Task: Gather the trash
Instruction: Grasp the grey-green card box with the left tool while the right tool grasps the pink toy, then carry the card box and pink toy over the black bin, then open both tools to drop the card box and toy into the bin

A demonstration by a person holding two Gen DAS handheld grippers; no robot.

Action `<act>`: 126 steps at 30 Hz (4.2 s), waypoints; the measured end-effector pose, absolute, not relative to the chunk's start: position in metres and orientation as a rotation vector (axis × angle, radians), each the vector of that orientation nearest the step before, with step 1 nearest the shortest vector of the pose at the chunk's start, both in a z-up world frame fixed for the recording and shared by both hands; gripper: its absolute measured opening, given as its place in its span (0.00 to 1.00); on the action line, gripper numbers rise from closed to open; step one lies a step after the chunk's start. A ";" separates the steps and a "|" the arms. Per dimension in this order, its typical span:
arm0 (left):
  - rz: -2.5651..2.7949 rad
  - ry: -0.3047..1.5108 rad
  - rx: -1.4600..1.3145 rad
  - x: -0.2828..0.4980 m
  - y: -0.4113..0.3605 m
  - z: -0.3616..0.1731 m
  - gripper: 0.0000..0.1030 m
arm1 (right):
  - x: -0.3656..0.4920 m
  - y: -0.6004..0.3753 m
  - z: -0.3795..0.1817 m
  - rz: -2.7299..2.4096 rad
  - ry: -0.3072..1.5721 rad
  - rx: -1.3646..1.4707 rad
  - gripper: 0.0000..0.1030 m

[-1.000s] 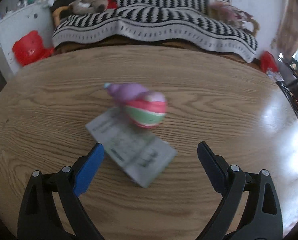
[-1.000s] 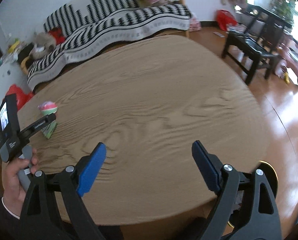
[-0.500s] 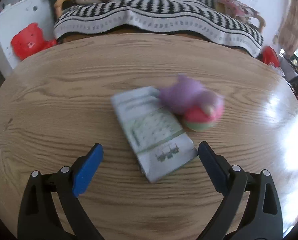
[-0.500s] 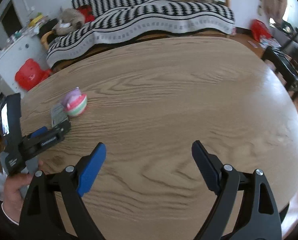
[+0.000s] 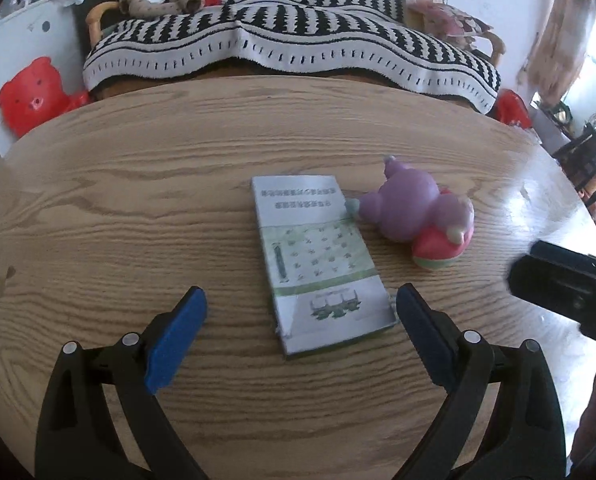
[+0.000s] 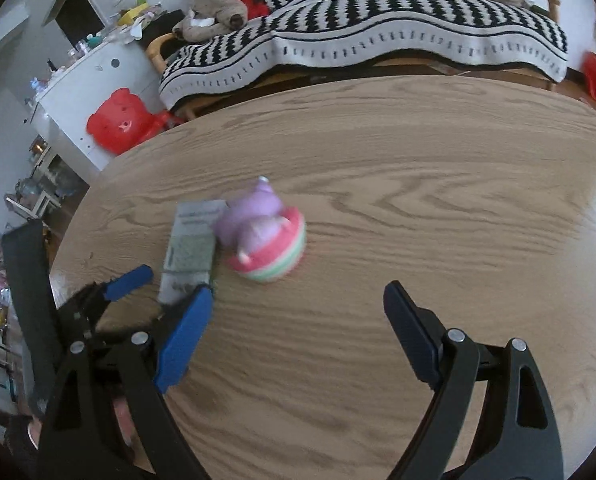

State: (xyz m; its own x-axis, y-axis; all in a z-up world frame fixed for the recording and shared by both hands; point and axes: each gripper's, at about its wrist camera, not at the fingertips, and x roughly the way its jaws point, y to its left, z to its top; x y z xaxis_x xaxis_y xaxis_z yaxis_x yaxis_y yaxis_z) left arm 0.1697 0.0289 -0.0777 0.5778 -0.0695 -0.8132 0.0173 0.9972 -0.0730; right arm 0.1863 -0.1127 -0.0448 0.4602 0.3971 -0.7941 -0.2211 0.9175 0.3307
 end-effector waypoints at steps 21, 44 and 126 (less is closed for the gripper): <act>0.006 0.919 0.029 0.166 0.028 -0.076 0.54 | 0.228 -0.070 -0.063 0.448 1.027 0.129 0.45; -0.133 0.874 0.021 0.134 -0.051 -0.033 0.52 | 0.127 -0.226 0.004 0.213 0.902 0.184 0.43; -1.009 0.945 0.479 -0.089 -0.496 -0.100 0.53 | -0.237 -0.626 -0.057 -0.502 0.873 0.484 0.48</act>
